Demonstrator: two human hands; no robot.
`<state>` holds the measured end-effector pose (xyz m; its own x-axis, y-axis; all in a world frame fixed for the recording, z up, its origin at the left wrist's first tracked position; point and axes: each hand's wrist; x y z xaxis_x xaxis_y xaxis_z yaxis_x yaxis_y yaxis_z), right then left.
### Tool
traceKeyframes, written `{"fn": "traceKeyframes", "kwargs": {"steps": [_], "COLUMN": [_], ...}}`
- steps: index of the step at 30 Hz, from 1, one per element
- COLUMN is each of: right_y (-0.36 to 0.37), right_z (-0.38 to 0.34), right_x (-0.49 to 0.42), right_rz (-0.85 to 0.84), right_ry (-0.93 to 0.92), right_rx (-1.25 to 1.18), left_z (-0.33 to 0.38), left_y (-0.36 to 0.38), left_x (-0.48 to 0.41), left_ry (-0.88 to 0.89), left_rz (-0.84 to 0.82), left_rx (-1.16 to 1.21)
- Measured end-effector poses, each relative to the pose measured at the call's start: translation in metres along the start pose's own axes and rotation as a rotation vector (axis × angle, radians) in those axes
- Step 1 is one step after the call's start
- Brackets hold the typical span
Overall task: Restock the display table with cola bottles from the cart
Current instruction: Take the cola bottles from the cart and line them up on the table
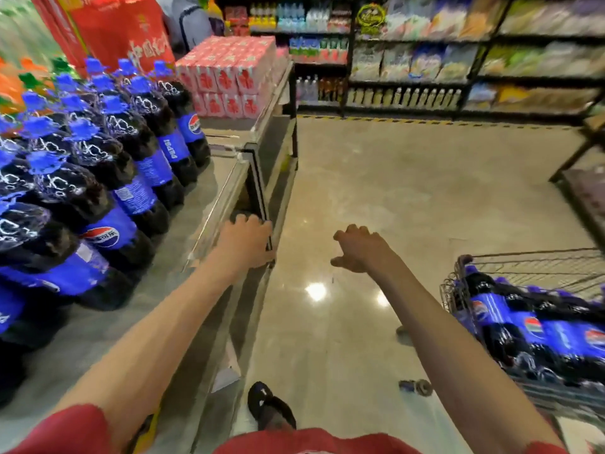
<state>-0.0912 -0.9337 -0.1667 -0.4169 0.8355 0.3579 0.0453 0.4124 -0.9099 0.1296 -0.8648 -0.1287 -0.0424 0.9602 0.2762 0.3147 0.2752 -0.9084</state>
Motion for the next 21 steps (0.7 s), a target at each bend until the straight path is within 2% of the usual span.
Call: {"fn": "traceKeyframes", "kwargs": {"steps": [9, 21], "right_y": [0.008, 0.01], "right_z": [0.13, 0.281], "right_x": [0.093, 0.193], "right_rz": [0.014, 0.053], "right_ry": [0.294, 0.655], "right_rx": [-0.132, -0.318], "left_z": [0.151, 0.348], "left_y": [-0.058, -0.124], "left_x": [-0.036, -0.101], "left_ry": [0.191, 0.648], "left_rz": [0.045, 0.187], "left_rx": [-0.152, -0.114]}}
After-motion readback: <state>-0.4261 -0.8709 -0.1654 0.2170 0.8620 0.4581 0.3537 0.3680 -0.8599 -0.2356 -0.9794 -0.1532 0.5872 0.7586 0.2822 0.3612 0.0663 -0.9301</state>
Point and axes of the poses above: each hand's wrist, its own x-axis away from the middle knuckle, its own y-axis out of the palm, z = x × y, and after that the axes turned 10 degrees about -x, right-handed
